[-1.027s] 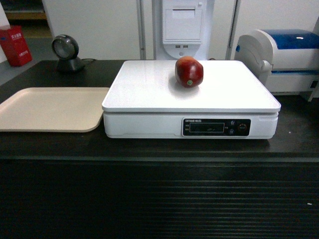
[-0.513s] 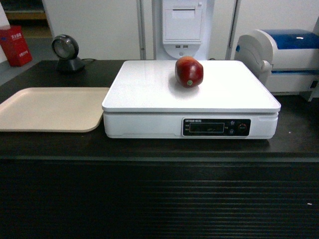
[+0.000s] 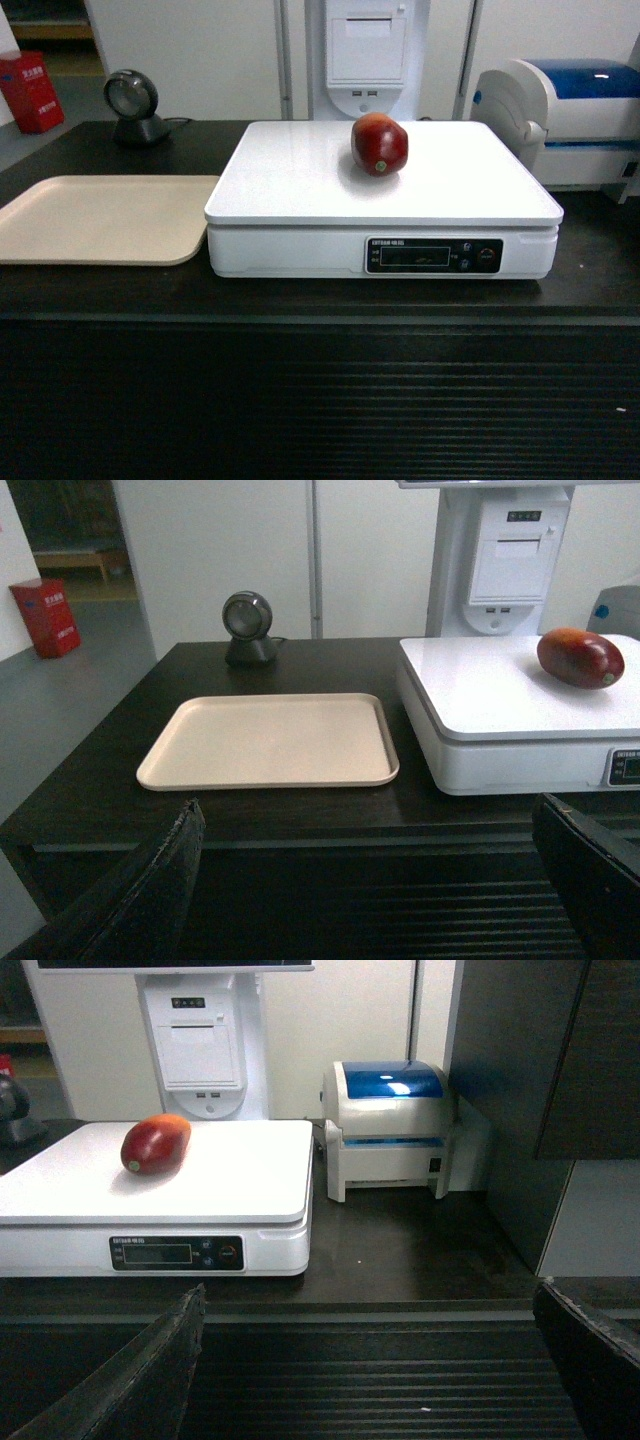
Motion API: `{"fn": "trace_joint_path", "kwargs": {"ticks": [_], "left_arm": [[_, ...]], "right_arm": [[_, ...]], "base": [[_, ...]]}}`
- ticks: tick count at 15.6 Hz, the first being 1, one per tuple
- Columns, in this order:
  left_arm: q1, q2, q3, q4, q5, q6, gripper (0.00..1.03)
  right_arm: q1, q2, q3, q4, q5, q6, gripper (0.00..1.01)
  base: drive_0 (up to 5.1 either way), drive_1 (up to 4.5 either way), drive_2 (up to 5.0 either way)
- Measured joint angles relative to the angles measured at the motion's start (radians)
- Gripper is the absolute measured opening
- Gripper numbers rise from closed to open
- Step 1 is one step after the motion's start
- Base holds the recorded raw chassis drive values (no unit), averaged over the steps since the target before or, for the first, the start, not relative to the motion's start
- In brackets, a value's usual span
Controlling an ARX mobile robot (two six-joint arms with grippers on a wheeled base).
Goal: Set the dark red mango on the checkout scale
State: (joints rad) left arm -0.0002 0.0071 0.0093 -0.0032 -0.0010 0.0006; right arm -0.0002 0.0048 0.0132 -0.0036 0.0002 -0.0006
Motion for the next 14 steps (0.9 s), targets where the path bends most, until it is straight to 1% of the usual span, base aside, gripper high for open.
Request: {"fn": "trace_joint_path", "kwargs": {"ticks": [14], "left_arm": [[0.0,0.0,0.0,0.003,0.0,0.0,0.98]], "right_arm": [[0.0,0.0,0.0,0.003,0.0,0.0,0.98]], "base": [[0.0,0.0,0.0]]}}
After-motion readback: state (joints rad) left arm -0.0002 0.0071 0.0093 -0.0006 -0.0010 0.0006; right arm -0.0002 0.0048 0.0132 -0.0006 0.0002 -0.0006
